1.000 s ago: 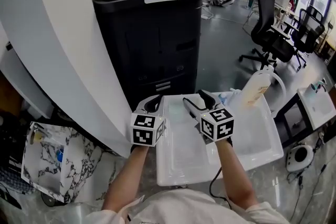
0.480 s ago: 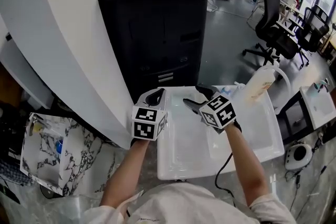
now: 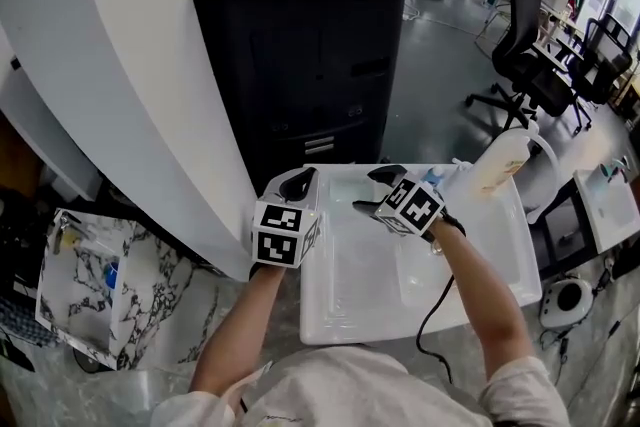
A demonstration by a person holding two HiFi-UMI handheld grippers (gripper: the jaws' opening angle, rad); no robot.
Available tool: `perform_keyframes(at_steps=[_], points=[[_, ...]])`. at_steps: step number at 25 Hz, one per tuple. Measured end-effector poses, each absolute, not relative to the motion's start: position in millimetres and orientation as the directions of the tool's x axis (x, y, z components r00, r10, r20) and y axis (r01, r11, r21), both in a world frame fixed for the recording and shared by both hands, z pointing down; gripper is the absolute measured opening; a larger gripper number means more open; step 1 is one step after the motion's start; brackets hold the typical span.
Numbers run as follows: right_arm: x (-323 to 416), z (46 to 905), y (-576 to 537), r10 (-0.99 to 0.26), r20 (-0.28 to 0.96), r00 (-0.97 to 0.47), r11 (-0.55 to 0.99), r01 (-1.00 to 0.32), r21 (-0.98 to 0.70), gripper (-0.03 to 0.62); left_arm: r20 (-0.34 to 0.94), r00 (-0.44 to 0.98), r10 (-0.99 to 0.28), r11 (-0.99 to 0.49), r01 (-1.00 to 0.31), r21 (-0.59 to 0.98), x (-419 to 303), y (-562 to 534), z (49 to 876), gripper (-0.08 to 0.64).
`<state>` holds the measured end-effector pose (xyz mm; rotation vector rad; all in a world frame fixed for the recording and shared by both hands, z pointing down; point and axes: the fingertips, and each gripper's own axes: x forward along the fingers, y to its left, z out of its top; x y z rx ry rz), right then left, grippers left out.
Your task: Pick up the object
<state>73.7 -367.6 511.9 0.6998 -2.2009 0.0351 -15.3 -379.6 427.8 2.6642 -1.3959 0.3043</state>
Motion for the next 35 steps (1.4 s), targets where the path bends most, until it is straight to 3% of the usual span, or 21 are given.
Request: perform_keyframes(at_steps=[14,35], points=[[68,587,-378,-0.293,0.867,-0.404,0.937,-0.302,0.176,0.258,0.257,0.536,-0.804,-0.553,-0.833,0.009,-17,-392,440,0.005],[57,648,-393,-0.191,0.909,-0.37,0.965,-0.242,0.104,0.192,0.301,0.497,-0.814,-0.521,-0.854,0.0,-26,-409,458,0.005]])
